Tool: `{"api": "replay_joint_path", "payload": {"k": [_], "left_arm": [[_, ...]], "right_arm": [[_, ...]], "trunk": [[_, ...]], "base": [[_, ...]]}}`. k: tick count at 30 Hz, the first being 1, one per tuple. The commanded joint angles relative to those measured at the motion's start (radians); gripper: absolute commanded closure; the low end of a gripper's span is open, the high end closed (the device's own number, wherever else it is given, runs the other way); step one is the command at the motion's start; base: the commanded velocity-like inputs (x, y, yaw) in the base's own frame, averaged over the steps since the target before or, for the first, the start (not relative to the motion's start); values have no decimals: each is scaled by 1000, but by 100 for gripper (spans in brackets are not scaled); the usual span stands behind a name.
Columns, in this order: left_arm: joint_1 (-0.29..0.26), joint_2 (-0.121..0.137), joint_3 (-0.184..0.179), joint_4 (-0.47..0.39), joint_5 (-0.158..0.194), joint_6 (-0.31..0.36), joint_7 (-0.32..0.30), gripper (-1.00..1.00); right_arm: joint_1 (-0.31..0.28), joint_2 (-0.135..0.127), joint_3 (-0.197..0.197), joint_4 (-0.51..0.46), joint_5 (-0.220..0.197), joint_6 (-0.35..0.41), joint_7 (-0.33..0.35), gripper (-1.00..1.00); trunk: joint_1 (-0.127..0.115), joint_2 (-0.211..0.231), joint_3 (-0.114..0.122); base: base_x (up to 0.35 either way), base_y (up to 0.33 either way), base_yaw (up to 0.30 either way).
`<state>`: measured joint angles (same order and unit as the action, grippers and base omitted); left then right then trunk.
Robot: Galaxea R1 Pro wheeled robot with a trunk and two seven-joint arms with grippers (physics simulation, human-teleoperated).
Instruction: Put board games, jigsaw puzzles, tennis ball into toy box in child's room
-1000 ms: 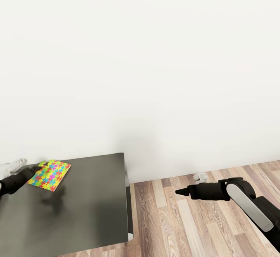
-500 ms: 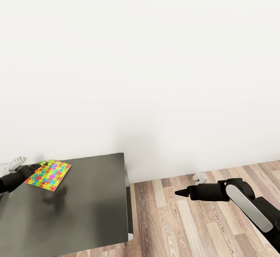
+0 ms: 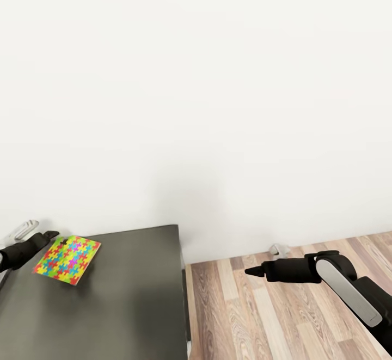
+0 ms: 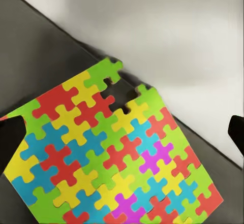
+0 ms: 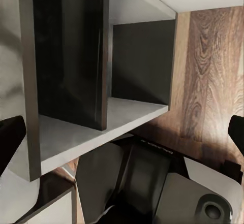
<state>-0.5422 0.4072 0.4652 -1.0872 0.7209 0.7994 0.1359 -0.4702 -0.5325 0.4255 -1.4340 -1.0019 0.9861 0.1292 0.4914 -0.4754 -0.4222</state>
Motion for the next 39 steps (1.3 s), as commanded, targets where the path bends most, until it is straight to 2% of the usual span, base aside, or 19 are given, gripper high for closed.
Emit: {"api": "replay_joint_path", "payload": {"k": [1, 39], "left_arm": [[-1, -1, 0, 1, 10, 3, 9, -100], [-1, -2, -9, 79, 3, -30, 9, -100]], "right_arm": [[-1, -1, 1, 0, 11, 2, 10, -100], [5, -1, 1, -1, 15, 2, 9, -100]], "trunk": [[1, -2, -1], [1, -2, -1]], "base": [[118, 60, 0], [23, 11, 0]]}}
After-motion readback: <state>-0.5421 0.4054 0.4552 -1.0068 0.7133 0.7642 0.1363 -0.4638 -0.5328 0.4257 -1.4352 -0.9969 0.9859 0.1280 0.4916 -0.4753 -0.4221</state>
